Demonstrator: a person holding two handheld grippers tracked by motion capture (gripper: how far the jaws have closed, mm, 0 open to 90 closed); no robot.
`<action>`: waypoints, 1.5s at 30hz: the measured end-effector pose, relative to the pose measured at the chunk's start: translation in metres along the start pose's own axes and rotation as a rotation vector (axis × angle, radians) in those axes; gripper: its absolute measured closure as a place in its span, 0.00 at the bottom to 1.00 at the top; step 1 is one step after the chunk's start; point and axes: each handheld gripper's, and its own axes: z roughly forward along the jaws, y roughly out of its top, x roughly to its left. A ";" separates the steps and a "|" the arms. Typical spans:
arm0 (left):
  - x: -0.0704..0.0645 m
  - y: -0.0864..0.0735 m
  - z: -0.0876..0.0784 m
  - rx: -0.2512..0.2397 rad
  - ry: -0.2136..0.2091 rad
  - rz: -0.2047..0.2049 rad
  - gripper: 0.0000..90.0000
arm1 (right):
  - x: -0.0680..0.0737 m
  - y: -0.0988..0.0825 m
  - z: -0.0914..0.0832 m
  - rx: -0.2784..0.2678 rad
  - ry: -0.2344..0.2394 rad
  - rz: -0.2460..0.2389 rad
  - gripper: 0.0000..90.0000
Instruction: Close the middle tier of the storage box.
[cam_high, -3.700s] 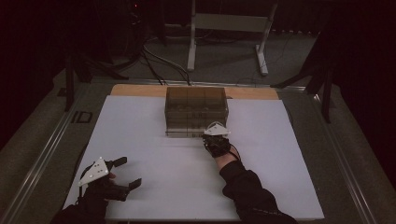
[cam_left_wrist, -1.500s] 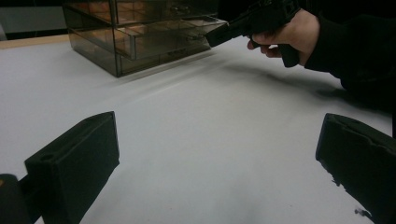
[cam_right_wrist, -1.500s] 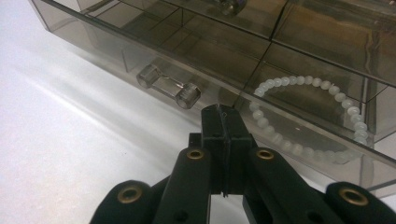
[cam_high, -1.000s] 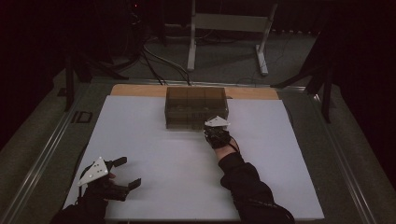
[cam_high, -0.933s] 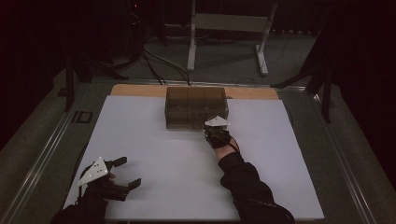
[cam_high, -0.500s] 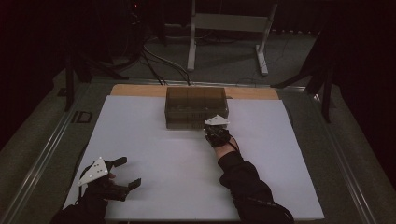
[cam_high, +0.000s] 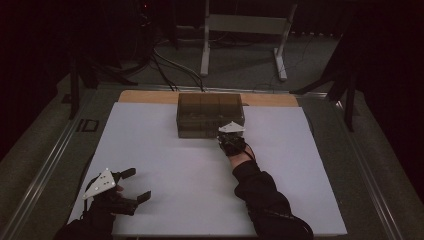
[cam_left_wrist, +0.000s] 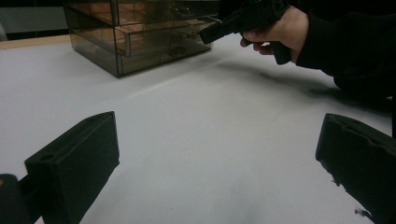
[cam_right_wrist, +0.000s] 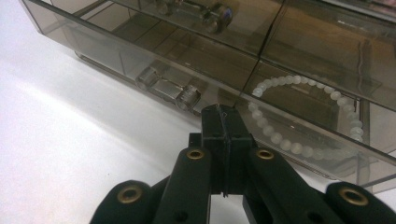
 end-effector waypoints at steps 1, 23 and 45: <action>0.000 0.000 0.000 -0.001 0.000 -0.001 0.01 | 0.000 0.000 0.000 0.000 -0.001 -0.002 1.00; 0.000 0.000 -0.001 -0.003 0.001 -0.002 0.01 | -0.002 0.004 0.004 0.002 -0.010 0.000 1.00; 0.000 0.000 -0.001 -0.004 0.002 -0.003 0.01 | -0.006 0.005 0.008 0.006 -0.020 0.015 1.00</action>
